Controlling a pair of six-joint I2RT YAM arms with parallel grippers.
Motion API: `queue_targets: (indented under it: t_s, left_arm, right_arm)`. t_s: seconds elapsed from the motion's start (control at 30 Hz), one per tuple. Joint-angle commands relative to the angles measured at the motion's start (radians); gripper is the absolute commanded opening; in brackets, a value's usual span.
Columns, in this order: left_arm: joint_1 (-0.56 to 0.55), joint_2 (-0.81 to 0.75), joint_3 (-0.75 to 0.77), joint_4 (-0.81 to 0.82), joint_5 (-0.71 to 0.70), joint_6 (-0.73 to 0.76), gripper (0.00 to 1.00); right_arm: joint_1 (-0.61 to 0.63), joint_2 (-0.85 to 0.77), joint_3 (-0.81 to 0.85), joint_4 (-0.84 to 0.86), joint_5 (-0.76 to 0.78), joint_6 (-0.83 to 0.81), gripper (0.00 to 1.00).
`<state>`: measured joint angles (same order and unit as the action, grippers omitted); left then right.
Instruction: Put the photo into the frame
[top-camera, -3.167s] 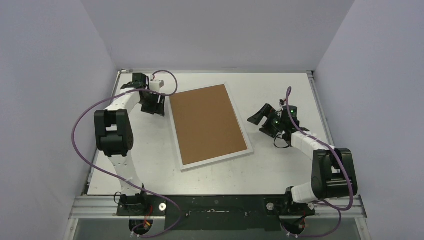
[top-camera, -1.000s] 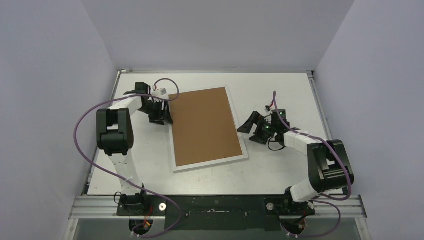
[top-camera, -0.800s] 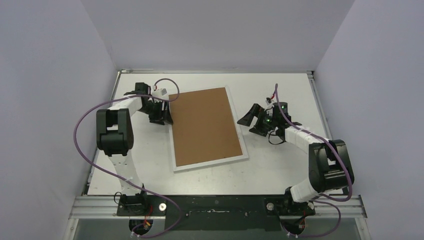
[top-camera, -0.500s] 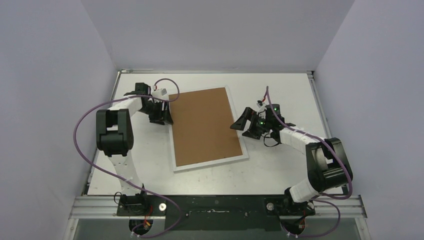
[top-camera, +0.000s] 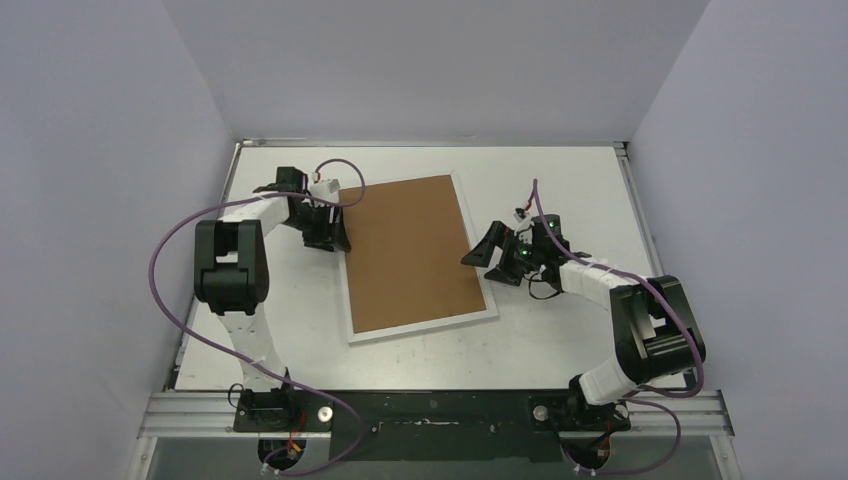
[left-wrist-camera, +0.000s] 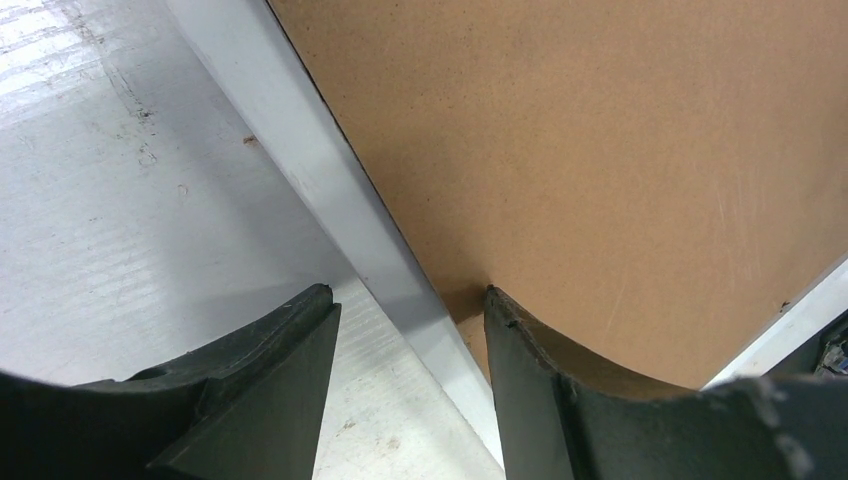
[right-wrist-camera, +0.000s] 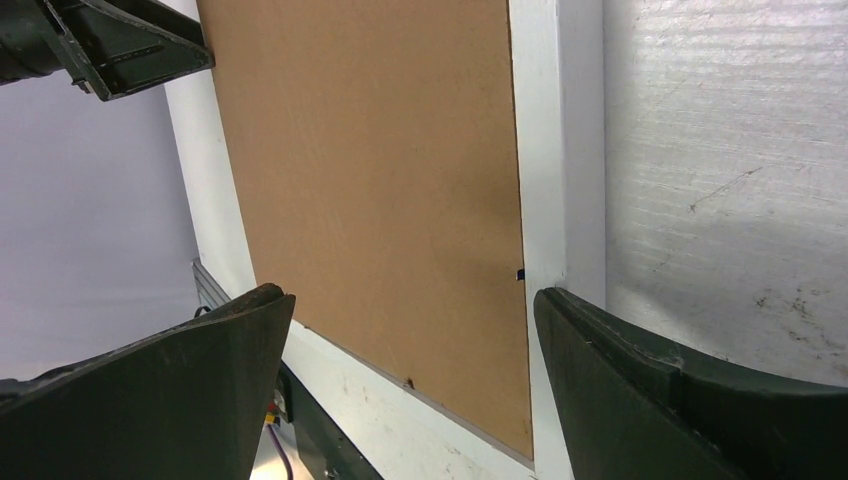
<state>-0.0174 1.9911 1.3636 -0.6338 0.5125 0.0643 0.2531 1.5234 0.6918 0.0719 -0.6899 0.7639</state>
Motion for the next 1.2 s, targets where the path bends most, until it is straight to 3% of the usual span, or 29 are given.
queue_targets:
  t_s: [0.0, 1.17]
  left_arm:
    - [-0.010, -0.006, -0.036, 0.001, -0.039, 0.025, 0.52]
    - [-0.011, 0.022, -0.035, 0.020, -0.029, 0.023, 0.52]
  right_arm:
    - [0.003, -0.002, -0.023, 0.034, -0.007, -0.002, 0.98]
    - [0.028, 0.061, -0.003, 0.019, -0.035, 0.010, 0.98]
